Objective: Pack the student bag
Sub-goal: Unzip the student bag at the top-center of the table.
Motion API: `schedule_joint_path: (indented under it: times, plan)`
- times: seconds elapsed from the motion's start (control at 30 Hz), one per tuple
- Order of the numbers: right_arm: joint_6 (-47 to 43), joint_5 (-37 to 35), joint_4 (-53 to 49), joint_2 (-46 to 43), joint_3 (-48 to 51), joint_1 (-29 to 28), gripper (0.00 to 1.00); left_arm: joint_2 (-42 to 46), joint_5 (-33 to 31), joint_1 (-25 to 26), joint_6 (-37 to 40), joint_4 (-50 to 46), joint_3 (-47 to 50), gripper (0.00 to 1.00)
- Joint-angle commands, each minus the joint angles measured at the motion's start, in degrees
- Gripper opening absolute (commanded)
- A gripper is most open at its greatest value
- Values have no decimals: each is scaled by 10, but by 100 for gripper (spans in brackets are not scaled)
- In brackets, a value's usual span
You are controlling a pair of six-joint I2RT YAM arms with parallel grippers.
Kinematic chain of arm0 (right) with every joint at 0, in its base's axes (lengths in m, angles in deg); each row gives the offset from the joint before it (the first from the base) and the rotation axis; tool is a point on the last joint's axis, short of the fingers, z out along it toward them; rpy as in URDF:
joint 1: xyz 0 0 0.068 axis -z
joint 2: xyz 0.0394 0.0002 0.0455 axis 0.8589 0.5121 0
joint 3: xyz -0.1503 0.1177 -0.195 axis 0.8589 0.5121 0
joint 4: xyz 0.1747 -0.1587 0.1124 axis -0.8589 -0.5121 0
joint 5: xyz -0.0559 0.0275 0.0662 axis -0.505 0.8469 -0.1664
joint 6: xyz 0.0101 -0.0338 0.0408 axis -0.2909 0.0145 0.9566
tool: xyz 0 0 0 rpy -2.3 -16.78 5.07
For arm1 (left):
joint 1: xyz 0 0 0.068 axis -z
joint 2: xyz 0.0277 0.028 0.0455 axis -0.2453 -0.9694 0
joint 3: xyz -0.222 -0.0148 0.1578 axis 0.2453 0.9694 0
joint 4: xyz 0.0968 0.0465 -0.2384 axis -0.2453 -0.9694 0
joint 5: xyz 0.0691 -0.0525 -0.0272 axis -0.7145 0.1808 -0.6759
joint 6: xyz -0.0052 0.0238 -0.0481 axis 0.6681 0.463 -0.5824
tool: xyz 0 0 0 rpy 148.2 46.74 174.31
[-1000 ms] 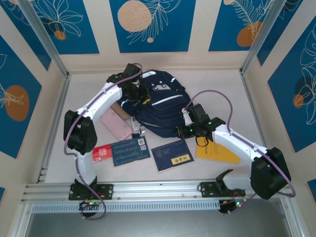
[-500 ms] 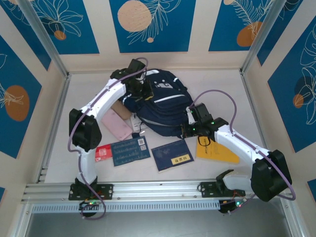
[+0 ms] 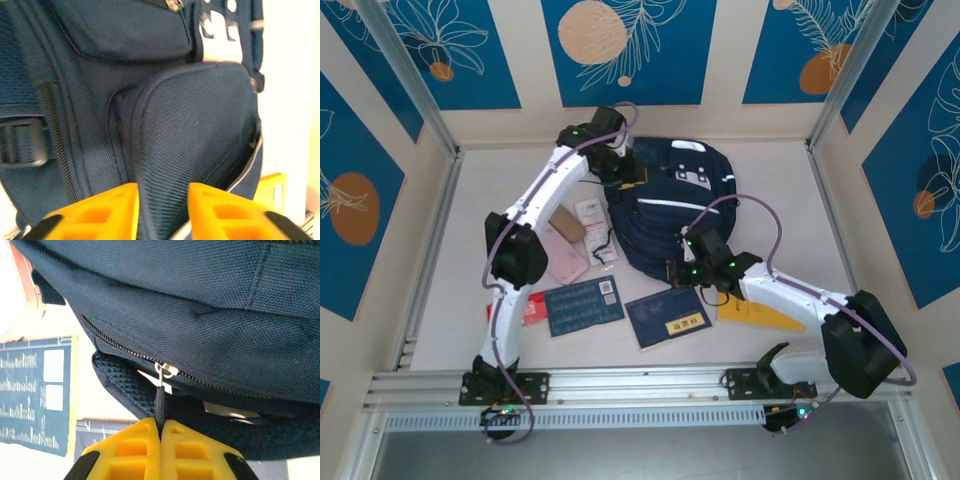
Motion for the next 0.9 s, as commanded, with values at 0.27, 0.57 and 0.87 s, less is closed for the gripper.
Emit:
schedule_joint_path:
  times: [0.27, 0.57, 0.87]
  plan:
    - [147, -5, 190, 68, 16, -26, 0, 271, 5, -26, -263, 140, 441, 58]
    - [156, 16, 217, 104, 5, -33, 0, 262, 29, 18, -304, 269, 518, 56]
    - [157, 21, 229, 110, 9, -28, 0, 230, 22, 30, -317, 298, 527, 51]
